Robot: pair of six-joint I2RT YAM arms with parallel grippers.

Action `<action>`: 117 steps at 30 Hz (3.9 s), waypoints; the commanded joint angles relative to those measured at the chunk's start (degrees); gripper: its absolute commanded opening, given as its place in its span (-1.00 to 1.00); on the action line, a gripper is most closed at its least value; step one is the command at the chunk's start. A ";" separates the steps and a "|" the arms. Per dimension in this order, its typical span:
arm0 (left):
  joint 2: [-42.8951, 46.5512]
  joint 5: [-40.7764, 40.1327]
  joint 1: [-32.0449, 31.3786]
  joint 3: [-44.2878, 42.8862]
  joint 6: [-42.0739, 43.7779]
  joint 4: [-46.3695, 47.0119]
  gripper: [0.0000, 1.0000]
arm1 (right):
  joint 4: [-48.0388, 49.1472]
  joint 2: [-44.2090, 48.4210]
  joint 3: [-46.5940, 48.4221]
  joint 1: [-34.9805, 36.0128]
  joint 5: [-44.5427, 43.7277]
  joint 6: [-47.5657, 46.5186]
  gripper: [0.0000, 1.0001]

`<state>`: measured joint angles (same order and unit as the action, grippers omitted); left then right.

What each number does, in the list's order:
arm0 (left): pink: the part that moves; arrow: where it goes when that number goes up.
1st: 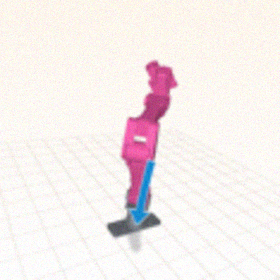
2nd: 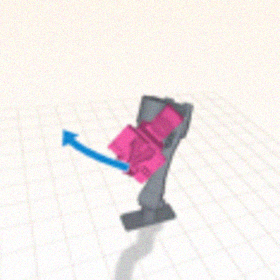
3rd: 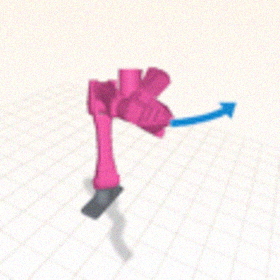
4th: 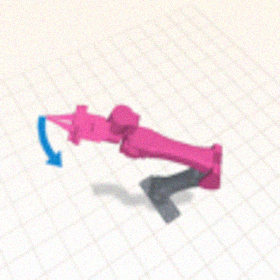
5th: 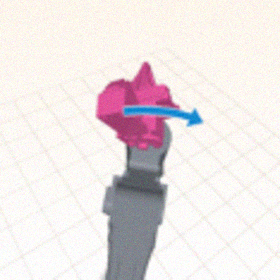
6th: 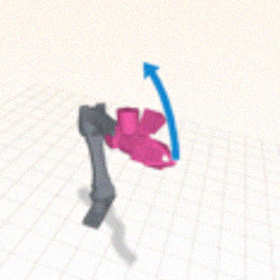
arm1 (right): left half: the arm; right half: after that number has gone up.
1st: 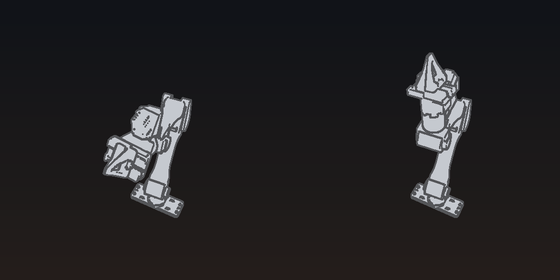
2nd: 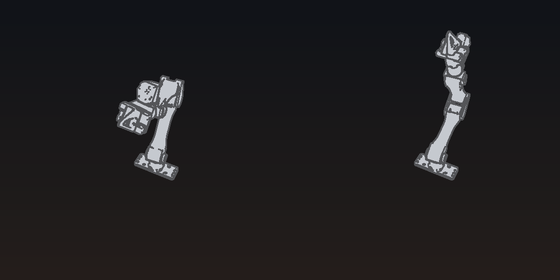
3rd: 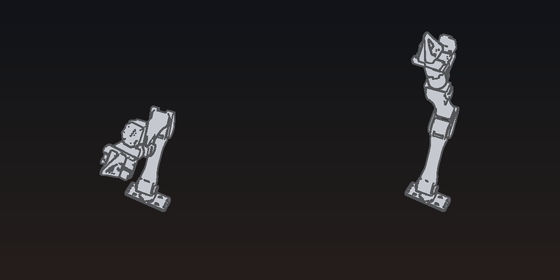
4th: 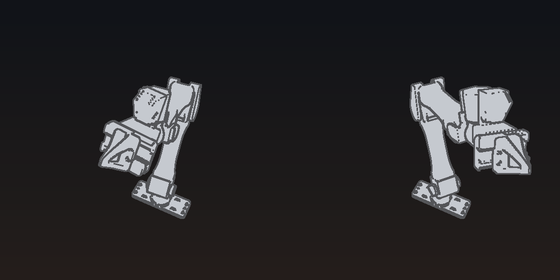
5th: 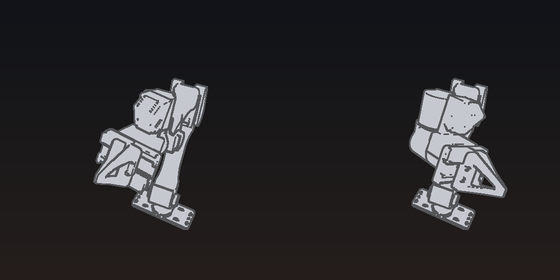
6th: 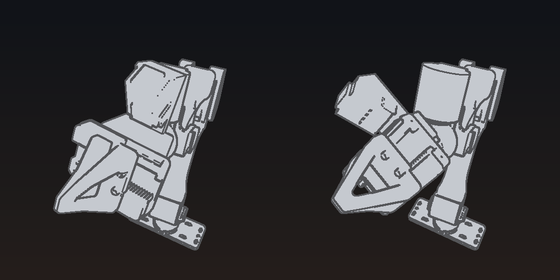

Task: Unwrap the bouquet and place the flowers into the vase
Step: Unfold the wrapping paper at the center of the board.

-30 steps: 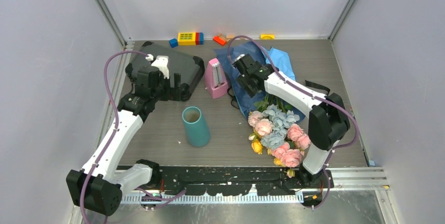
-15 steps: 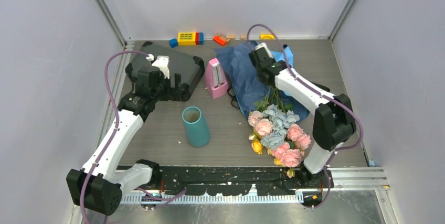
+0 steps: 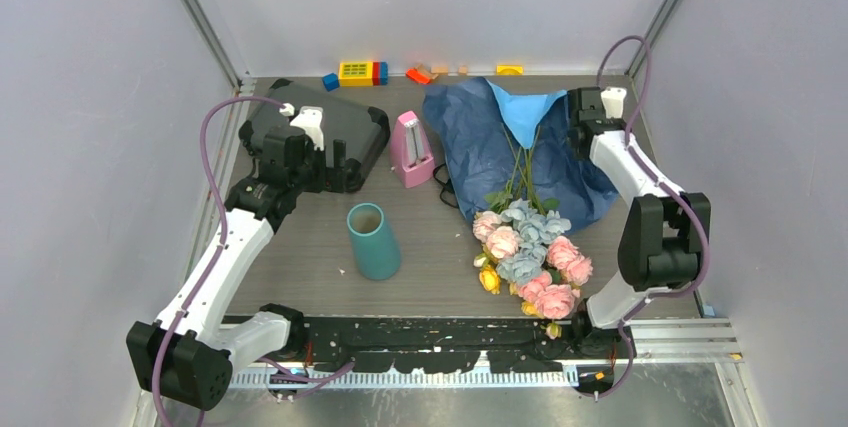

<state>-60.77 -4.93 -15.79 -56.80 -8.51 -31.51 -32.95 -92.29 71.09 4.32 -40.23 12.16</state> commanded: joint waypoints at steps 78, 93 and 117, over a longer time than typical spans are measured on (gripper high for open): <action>0.65 -0.85 -0.85 0.16 0.16 2.33 0.82 | 1.24 -8.56 5.18 -17.70 43.77 11.84 -0.04; 0.57 -5.34 -0.83 0.28 2.10 2.42 0.82 | 12.09 -24.04 19.15 -6.92 45.98 20.24 -0.19; -0.64 -5.63 -0.73 0.11 2.54 2.37 0.85 | 22.64 -56.22 59.90 -6.87 45.41 38.50 -0.13</action>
<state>-61.84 -11.33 -16.45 -56.42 -5.76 -31.48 -12.82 -143.94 125.47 -2.50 6.55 44.91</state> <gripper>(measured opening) 0.922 0.423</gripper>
